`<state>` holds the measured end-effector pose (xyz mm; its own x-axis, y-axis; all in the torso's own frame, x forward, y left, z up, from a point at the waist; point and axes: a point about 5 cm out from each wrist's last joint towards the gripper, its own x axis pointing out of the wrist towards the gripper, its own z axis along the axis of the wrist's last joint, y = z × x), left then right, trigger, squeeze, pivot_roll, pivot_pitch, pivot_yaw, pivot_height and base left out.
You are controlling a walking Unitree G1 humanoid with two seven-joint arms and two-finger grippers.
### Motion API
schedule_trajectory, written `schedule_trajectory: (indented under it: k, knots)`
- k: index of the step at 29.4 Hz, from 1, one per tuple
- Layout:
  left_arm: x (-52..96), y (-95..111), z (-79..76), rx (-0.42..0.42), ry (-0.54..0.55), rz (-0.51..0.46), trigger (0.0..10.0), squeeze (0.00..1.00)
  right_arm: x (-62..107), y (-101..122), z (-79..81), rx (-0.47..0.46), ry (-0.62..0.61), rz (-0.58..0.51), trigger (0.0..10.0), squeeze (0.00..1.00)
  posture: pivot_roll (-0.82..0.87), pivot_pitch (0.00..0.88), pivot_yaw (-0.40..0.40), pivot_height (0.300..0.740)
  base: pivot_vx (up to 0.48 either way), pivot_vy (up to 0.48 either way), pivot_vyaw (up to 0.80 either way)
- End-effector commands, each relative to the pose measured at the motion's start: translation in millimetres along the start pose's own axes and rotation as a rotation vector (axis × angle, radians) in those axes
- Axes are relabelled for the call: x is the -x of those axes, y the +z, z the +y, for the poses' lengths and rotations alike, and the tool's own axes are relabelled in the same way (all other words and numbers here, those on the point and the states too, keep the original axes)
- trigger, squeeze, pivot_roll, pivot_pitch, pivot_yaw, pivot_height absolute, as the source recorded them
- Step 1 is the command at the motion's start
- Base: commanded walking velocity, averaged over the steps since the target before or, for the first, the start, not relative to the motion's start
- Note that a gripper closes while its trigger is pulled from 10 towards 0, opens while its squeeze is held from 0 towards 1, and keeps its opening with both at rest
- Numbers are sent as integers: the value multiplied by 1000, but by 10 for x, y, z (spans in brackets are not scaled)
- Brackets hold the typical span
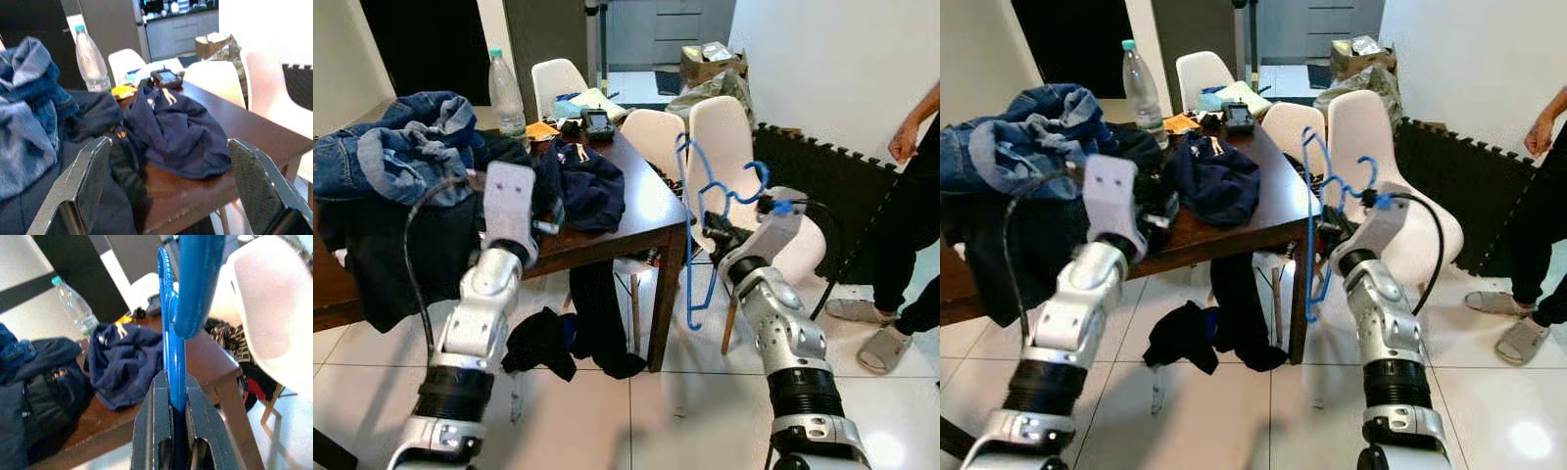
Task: Hang hanger
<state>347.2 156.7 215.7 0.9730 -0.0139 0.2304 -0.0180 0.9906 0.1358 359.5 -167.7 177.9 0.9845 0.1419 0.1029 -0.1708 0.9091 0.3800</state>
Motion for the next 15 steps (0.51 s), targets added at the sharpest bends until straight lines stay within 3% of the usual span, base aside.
schedule_trajectory:
  k: [1,7,15]
  knots:
    - [-9,31,70,-36,23,-14,10000,0,-28,26,39,-11,12,-19,10000,0,149,0,2,740,0,0,0]
    - [-45,130,146,-66,71,-46,10000,0,-30,45,45,0,18,-28,10000,0,156,0,-1,740,0,0,0]
    - [-86,302,313,-109,140,-91,10000,0,-38,53,58,8,30,-38,10000,0,159,0,5,740,0,0,555]
